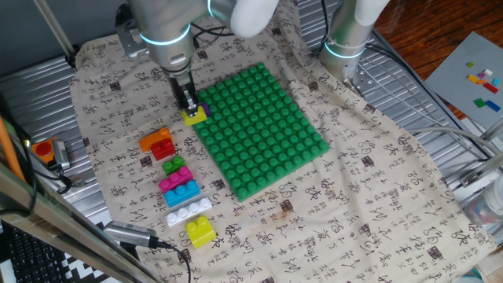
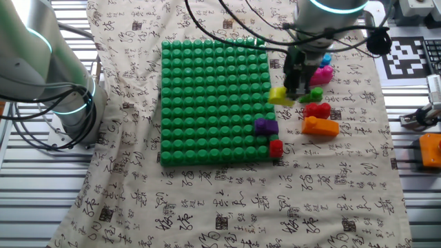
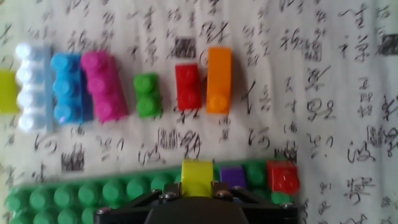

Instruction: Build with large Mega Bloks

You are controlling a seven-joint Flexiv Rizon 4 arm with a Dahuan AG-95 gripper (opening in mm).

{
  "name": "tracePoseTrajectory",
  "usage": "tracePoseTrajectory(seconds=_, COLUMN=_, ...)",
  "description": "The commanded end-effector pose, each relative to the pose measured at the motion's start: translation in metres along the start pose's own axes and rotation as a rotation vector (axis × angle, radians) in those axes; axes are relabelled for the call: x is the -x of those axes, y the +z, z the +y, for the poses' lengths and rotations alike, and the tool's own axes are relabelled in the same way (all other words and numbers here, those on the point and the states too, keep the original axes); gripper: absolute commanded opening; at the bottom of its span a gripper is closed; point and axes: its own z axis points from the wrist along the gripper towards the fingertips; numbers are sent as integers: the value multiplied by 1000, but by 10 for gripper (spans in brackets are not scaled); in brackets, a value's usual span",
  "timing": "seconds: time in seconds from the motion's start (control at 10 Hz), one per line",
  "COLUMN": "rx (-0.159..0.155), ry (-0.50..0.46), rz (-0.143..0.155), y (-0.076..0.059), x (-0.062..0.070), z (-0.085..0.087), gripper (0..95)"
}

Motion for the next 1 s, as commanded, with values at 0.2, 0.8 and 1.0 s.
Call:
tracePoseTrajectory(seconds=0.2, rx=-11, ry=-65, rz=-51, y=19, x=-28, z=7, gripper=0)
tracePoseTrajectory(seconds=0.8, rx=-32, ry=-108, rz=-89, y=57, x=-31, z=7, gripper=0)
tracePoseTrajectory(seconds=1.0, rx=-39, ry=-111, rz=-101, y=65, x=-35, z=8, gripper=0)
